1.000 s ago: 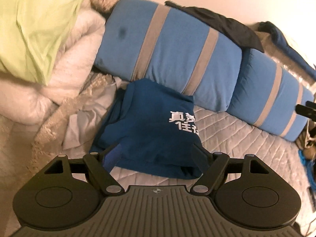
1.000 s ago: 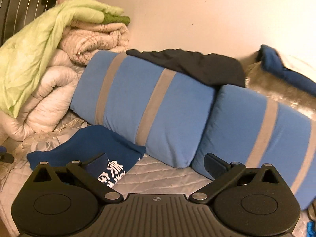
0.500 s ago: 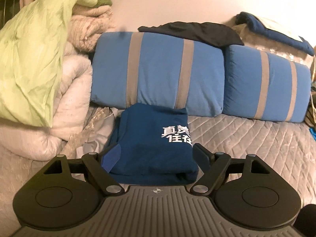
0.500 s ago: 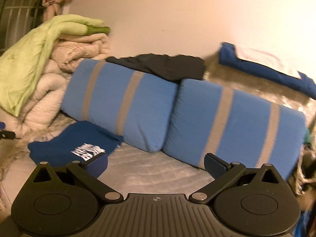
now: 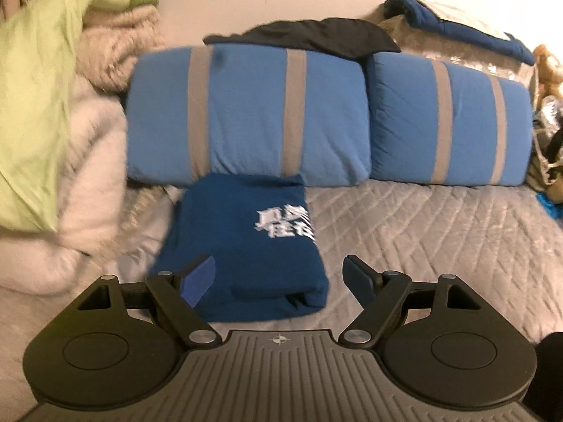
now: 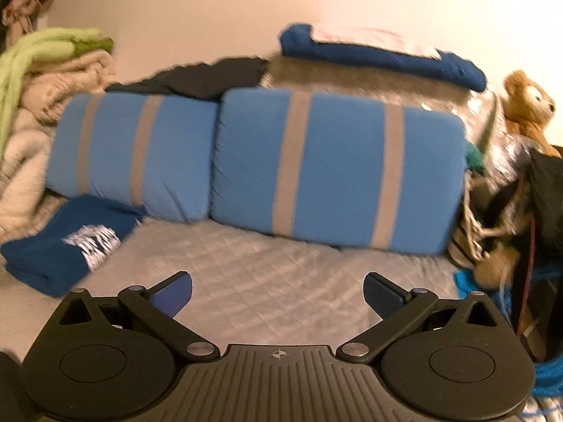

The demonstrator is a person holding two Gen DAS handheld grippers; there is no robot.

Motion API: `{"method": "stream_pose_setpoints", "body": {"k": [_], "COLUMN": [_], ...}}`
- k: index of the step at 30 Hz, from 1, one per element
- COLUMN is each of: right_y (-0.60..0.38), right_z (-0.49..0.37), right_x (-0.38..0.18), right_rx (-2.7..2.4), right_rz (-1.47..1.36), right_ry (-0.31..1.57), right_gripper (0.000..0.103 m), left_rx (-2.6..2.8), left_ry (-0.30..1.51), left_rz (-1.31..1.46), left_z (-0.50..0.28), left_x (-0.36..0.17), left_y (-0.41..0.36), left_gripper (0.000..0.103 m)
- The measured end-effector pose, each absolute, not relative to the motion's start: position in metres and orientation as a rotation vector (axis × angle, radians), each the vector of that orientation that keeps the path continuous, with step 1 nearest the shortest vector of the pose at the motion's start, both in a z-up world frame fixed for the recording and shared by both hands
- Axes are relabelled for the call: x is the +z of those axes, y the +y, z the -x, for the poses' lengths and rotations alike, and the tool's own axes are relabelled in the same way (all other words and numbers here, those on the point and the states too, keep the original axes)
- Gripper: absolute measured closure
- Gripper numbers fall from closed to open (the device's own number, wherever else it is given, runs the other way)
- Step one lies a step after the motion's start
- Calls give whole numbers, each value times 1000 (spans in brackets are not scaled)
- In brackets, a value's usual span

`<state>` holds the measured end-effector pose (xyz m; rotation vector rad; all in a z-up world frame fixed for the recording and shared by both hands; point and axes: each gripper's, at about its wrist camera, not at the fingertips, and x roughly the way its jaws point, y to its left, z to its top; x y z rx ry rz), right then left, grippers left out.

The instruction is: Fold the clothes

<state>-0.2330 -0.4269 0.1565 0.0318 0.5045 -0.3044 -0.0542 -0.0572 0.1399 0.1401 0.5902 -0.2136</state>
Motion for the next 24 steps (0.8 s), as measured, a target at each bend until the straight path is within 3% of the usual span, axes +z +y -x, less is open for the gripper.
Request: {"method": "stream_pose_setpoints", "body": {"k": [21, 24], "right_y": [-511, -511], "right_z": [265, 272], "right_x": [-21, -37], "right_rx": [-482, -490], "right_rz": [-114, -144], "right_ry": [786, 775], "right_gripper": [0, 0], "left_rx": [-144, -146], "left_ry": [830, 797], "left_rz": [-87, -100], "left_z": [30, 34], "left_x": [-4, -14], "left_y": [-7, -5], "left_gripper": [23, 16]}}
